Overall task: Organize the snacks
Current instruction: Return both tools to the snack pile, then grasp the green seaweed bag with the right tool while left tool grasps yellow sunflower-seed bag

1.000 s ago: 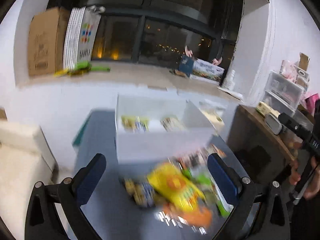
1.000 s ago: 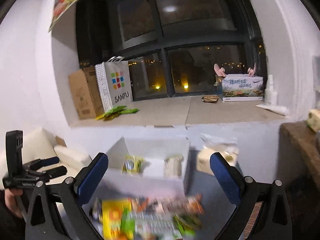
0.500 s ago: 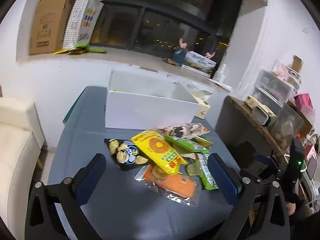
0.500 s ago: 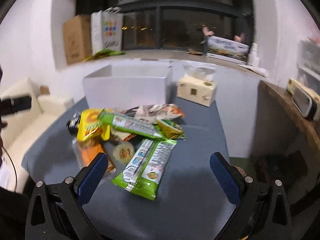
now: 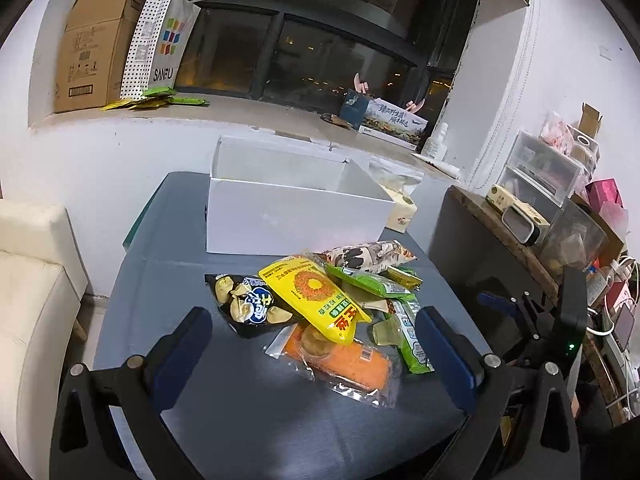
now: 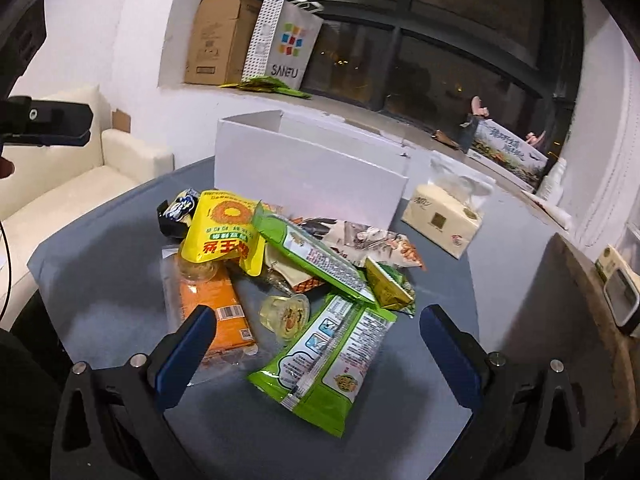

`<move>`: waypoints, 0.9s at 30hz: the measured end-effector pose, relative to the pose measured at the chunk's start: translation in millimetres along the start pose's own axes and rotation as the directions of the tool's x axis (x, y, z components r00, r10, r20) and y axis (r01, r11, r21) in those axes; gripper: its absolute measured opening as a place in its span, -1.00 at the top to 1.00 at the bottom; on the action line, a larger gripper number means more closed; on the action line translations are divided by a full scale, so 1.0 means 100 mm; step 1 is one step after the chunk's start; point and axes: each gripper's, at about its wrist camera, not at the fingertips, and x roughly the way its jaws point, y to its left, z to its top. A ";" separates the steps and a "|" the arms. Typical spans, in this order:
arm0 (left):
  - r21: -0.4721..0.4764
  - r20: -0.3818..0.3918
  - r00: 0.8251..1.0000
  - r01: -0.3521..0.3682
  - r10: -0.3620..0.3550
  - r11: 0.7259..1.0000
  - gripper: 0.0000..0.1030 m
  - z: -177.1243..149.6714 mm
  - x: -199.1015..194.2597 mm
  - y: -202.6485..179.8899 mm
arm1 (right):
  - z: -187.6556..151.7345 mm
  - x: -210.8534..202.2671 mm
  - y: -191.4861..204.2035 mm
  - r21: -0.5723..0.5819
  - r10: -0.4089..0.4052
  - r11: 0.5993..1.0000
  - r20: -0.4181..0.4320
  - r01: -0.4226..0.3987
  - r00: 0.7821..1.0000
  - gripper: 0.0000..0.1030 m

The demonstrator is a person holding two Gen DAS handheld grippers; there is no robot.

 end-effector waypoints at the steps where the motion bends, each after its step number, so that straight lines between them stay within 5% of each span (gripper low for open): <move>1: 0.000 -0.004 1.000 -0.001 0.001 1.000 -1.00 0.00 0.01 0.00 | 0.00 0.02 0.00 -0.003 0.003 1.000 -0.005 -0.003 1.000 -1.00; 23: 0.011 -0.044 0.999 0.011 -0.011 1.000 -1.00 -0.08 0.10 0.01 | 0.29 0.73 -0.03 -0.134 0.055 0.989 -0.025 -0.058 0.998 -1.00; 27: 0.007 -0.051 0.999 0.013 -0.013 1.000 -1.00 -0.09 0.12 0.02 | 0.37 0.92 -0.06 -0.110 0.093 0.989 -0.042 -0.097 0.995 -0.87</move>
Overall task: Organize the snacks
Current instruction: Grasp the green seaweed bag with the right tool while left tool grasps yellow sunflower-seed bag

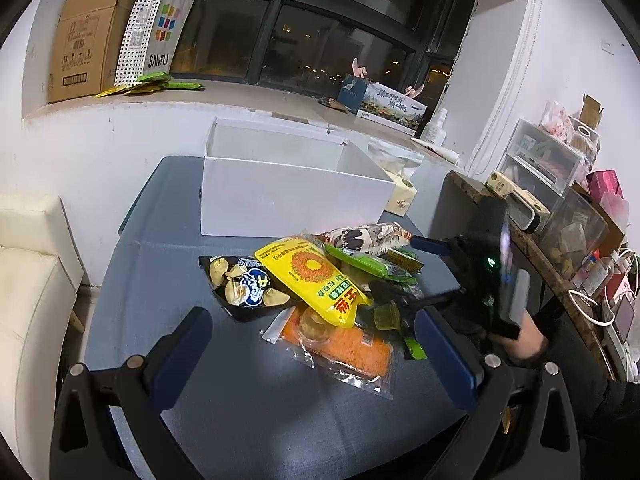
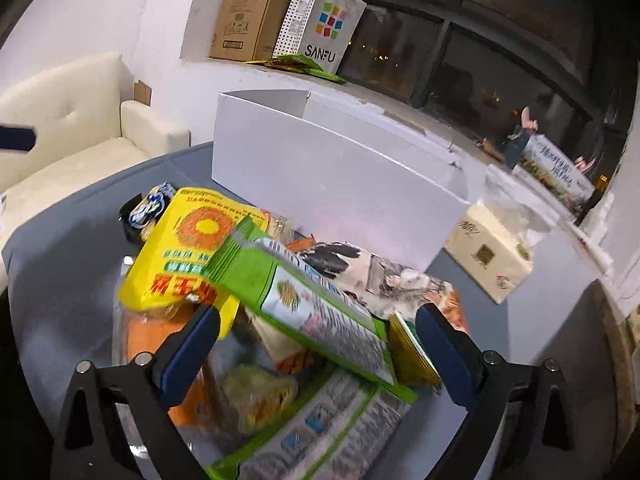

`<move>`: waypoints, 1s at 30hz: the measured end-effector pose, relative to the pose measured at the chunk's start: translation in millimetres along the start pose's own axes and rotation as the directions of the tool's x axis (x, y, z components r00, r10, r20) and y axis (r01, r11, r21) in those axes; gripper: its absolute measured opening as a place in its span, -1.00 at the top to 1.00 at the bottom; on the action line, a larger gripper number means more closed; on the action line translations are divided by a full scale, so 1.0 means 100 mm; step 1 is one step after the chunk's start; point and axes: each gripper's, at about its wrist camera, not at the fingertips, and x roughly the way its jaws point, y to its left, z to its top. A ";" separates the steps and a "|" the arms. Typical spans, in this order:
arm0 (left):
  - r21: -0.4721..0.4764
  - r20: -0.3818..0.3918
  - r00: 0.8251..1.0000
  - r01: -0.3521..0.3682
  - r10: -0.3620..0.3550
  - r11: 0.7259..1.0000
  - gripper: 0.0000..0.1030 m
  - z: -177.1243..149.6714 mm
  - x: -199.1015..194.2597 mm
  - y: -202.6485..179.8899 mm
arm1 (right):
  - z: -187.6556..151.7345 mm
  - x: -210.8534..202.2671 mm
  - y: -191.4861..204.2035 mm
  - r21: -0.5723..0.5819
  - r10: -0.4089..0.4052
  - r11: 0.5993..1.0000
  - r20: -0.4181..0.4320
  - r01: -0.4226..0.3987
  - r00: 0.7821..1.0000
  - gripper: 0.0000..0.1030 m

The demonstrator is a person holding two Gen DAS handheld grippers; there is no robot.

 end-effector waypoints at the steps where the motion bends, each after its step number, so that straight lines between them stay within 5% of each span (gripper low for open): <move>1: 0.001 -0.001 1.000 0.001 -0.001 1.000 -1.00 0.00 0.00 0.00 | 0.02 0.05 -0.02 0.009 0.010 1.000 -0.003 -0.010 1.000 -0.78; 5: -0.004 -0.006 1.000 0.002 -0.002 1.000 -1.00 -0.01 0.01 0.01 | 0.02 0.26 -0.09 0.039 0.028 0.999 -0.050 -0.026 0.998 -0.47; 8: -0.004 -0.012 1.000 0.002 -0.002 1.000 -1.00 -0.03 0.03 0.01 | 0.03 0.36 -0.19 0.084 0.087 0.993 -0.058 -0.082 0.995 0.13; 13: -0.004 -0.021 1.000 0.004 -0.004 1.000 -1.00 -0.04 0.06 0.01 | 0.11 0.26 -0.41 0.166 0.104 0.981 -0.021 -0.099 0.994 0.68; 20: -0.031 -0.063 0.997 0.034 -0.036 0.999 -1.00 -0.05 0.23 -0.01 | 0.12 -0.20 -0.80 0.377 0.187 0.899 0.129 -0.223 0.974 0.75; 26: -0.162 -0.123 0.983 0.119 -0.139 0.980 -1.00 0.02 0.59 0.00 | 0.09 -0.63 -0.95 0.449 0.159 0.857 0.236 -0.253 0.959 0.75; 30: -0.241 -0.195 0.972 0.082 -0.131 0.967 -1.00 0.09 0.92 -0.05 | 0.01 -0.90 -0.96 0.471 0.147 0.837 0.298 -0.279 0.943 0.75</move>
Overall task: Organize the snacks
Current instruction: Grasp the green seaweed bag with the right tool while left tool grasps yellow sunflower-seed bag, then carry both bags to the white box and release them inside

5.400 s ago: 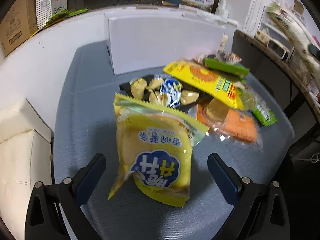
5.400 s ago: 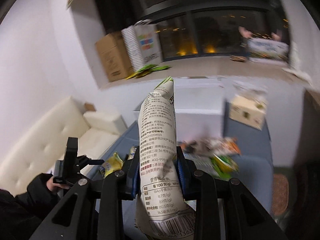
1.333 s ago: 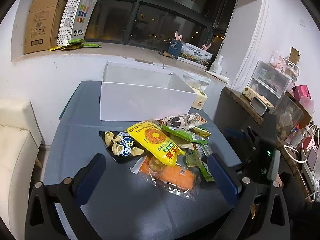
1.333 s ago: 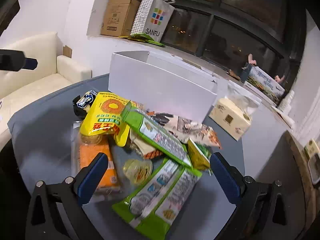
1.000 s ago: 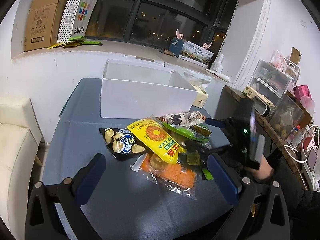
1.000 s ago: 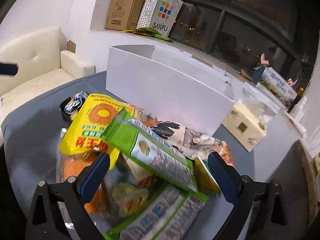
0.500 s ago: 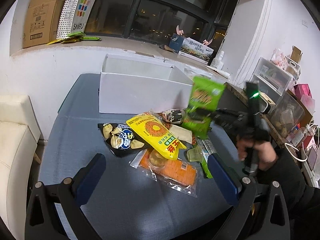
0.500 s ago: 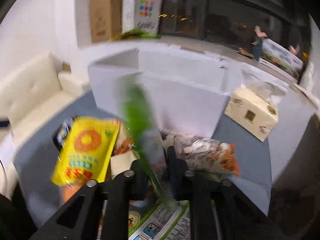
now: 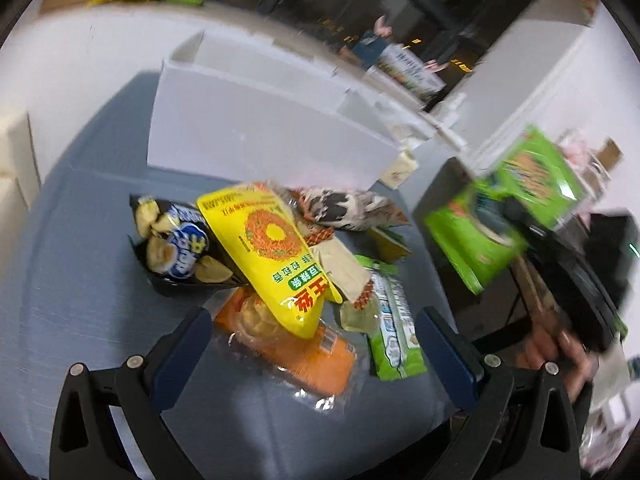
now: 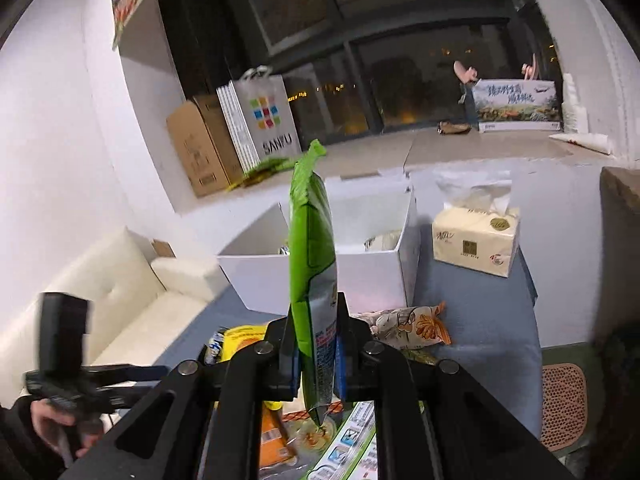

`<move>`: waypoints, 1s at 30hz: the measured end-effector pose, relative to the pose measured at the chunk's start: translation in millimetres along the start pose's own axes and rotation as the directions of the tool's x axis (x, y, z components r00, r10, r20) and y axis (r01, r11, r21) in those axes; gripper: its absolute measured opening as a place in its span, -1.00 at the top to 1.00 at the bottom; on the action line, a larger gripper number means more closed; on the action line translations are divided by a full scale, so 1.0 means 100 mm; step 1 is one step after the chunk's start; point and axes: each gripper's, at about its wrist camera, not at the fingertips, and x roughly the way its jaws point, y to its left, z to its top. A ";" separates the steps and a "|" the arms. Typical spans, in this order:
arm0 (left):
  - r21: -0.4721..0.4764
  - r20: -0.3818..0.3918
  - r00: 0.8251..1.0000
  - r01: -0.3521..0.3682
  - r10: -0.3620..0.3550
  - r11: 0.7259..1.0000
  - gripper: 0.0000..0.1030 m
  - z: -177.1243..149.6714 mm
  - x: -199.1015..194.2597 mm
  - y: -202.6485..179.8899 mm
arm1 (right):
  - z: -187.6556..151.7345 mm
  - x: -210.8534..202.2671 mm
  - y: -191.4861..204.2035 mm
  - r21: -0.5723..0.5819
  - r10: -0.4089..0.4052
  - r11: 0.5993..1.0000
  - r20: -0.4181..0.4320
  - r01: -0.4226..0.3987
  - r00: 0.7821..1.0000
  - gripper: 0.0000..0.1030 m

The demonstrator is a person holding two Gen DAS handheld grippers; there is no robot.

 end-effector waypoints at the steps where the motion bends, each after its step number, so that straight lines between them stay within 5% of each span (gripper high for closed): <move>1: -0.034 -0.020 1.000 0.005 -0.006 0.999 -0.99 0.02 0.08 0.02 | 0.00 -0.06 -0.01 0.007 0.008 1.000 0.005 -0.008 1.000 0.75; 11: -0.258 -0.107 0.990 0.062 -0.092 0.964 -0.92 0.19 0.59 0.31 | -0.22 -0.34 -0.05 0.068 0.077 0.995 0.045 -0.080 0.996 0.75; 15: -0.278 -0.112 0.988 0.070 -0.105 0.958 -0.54 0.26 0.68 0.35 | -0.30 -0.32 -0.11 0.103 0.087 0.990 0.042 -0.091 0.995 0.75; 18: -0.254 -0.134 0.987 0.053 -0.089 0.966 -0.08 0.31 0.80 0.34 | -0.35 -0.30 -0.12 0.116 0.090 0.989 0.034 -0.093 0.995 0.75; 20: -0.234 -0.140 0.986 0.060 -0.095 0.970 0.48 0.32 0.85 0.32 | -0.37 -0.30 -0.12 0.121 0.094 0.988 0.032 -0.097 0.995 0.75; 30: 0.036 0.022 0.995 0.093 -0.093 0.995 0.55 0.28 0.35 -0.07 | -0.47 -0.31 -0.12 0.154 0.106 0.982 0.032 -0.110 0.994 0.75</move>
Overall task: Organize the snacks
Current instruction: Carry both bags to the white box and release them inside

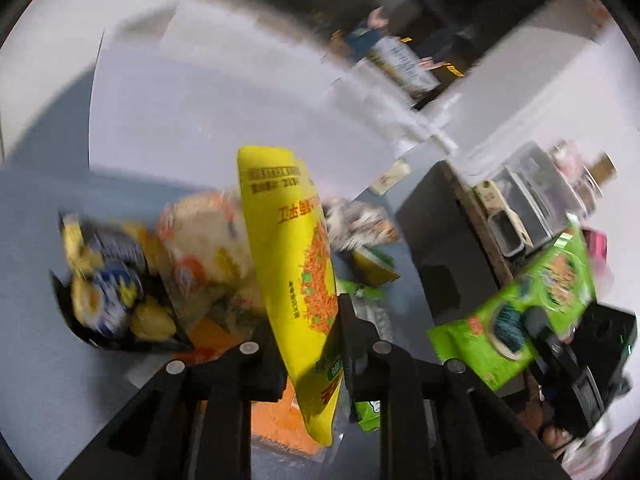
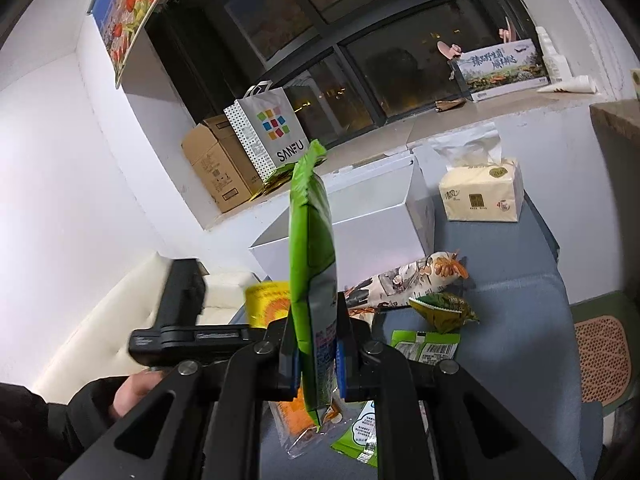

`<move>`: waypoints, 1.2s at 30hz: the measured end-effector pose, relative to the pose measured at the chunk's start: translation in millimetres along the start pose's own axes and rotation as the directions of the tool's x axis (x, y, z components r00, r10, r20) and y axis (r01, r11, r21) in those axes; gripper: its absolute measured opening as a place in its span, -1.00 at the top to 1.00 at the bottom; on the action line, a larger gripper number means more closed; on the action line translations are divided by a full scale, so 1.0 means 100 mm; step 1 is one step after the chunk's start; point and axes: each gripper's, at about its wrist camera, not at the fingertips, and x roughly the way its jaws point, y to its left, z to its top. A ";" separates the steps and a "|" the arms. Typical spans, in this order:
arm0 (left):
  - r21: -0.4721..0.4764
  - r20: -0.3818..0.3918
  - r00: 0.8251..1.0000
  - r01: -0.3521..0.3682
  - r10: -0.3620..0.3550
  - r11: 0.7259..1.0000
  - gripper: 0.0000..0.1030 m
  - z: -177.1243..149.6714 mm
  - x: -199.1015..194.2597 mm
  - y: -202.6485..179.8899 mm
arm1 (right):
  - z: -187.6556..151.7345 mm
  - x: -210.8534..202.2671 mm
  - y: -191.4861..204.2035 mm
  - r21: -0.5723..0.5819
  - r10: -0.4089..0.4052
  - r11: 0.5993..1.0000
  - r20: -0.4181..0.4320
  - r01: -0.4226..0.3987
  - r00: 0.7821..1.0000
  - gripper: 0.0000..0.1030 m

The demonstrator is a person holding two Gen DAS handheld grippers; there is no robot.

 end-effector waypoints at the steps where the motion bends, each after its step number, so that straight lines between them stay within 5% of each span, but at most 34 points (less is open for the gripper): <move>1: 0.045 0.036 0.999 -0.021 0.019 0.999 0.55 0.01 -0.09 -0.06 | -0.01 0.00 0.00 0.004 -0.002 1.000 0.001 0.002 1.000 0.75; 7: 0.305 0.260 0.960 -0.186 0.107 0.934 0.55 0.00 -0.69 -0.48 | 0.00 0.02 0.05 -0.010 -0.020 1.000 0.000 0.020 1.000 0.75; 17: 0.307 0.366 0.921 -0.253 0.132 0.917 0.55 0.73 -1.01 -0.38 | 0.32 0.27 0.21 -0.063 -0.079 0.995 -0.019 0.078 0.997 0.75; 26: 0.314 0.334 0.919 -0.316 0.208 0.895 0.55 1.75 -0.54 -0.13 | 1.29 1.00 0.32 -0.120 -0.140 0.983 -0.023 0.136 0.990 0.75; 34: 0.324 0.188 0.953 -0.290 0.239 0.901 0.54 2.07 0.09 0.04 | 1.67 1.99 0.13 -0.130 -0.216 0.972 -0.185 0.194 0.959 0.75; 36: 0.342 0.159 0.946 -0.322 0.283 0.883 0.43 2.07 0.23 0.01 | 1.68 2.16 0.09 -0.140 -0.233 0.968 -0.217 0.206 0.948 0.75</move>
